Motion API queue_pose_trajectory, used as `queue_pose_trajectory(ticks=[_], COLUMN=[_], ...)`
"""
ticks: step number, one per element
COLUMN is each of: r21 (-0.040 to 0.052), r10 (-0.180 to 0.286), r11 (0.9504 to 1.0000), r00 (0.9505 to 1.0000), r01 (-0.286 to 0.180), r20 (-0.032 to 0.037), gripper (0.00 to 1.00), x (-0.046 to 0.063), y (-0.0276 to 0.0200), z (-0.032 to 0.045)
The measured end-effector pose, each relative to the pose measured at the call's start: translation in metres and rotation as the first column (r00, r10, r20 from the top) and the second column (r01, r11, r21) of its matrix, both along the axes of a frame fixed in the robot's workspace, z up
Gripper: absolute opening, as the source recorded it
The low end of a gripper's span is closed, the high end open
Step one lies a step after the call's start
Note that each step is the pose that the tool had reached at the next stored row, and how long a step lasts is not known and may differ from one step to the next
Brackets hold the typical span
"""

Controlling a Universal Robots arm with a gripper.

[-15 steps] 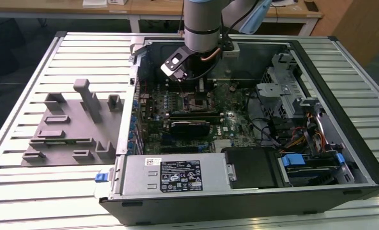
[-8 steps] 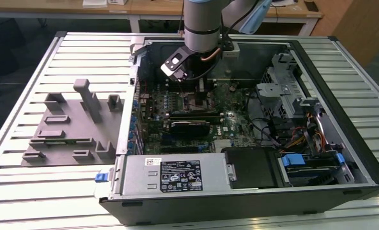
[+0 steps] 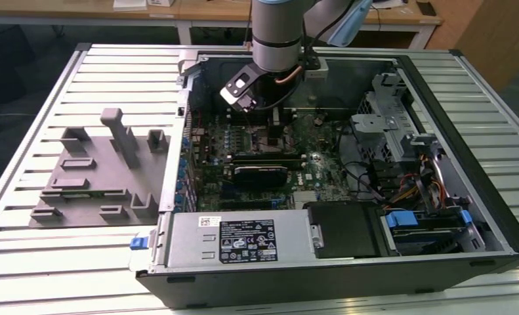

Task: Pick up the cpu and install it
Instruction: 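Place the cpu into insertion slot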

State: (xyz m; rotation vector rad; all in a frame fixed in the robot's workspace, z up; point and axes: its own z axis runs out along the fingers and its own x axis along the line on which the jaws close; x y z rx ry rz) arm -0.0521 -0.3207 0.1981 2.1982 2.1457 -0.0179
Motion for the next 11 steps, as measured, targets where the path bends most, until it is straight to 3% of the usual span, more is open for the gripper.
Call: queue_pose_trajectory(ticks=[7, 9, 11], r21=[0.0587, 0.0674, 0.0696], r10=[0.000, 0.000, 0.000], r11=[0.9983, 0.9977, 0.9976], r00=[1.0000, 1.0000, 1.0000], r01=[0.000, 0.000, 0.000], r20=[0.0000, 0.0001, 0.0008], gripper=[0.42, 0.42, 0.42], x=[0.0000, 0.0000, 0.0001], y=[0.0005, 0.0009, 0.0016], z=[0.0001, 0.0000, 0.0011])
